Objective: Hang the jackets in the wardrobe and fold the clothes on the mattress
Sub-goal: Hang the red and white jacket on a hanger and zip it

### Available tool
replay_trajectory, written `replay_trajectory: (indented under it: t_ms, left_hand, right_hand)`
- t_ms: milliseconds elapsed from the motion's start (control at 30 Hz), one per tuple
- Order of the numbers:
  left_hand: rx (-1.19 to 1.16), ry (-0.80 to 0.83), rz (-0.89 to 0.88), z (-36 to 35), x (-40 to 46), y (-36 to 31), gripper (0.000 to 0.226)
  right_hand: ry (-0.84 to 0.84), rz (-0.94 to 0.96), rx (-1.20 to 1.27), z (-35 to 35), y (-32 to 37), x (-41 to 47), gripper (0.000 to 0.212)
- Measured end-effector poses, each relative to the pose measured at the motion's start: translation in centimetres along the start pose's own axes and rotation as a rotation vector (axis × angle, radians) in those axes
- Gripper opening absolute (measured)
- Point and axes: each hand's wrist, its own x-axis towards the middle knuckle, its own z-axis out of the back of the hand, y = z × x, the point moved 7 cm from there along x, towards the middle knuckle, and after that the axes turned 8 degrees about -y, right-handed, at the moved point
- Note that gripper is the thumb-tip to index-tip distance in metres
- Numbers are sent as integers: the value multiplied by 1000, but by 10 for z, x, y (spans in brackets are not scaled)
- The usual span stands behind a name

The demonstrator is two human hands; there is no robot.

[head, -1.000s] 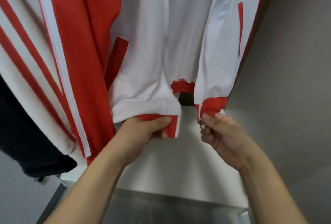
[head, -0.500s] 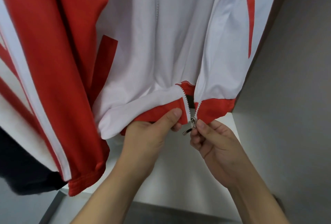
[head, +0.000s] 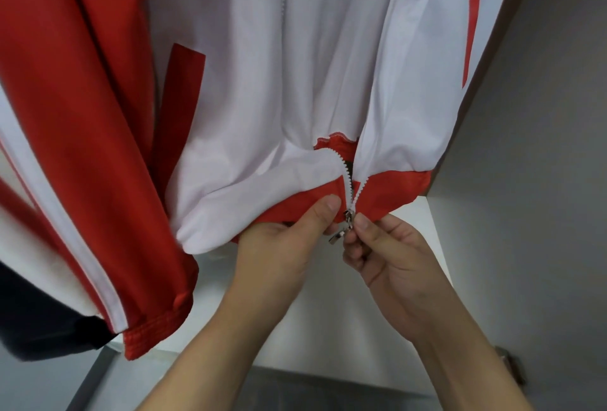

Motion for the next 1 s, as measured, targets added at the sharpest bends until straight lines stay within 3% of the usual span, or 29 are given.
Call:
replay_trajectory:
  t_ms: [200, 1000]
  left_hand:
    - [27, -50, -14, 9, 7, -1, 20]
    - [30, 51, -40, 3, 4, -2, 9]
  right_hand:
    - [-33, 1, 24, 3, -1, 2, 9]
    - [-12, 2, 39, -2, -1, -2, 11]
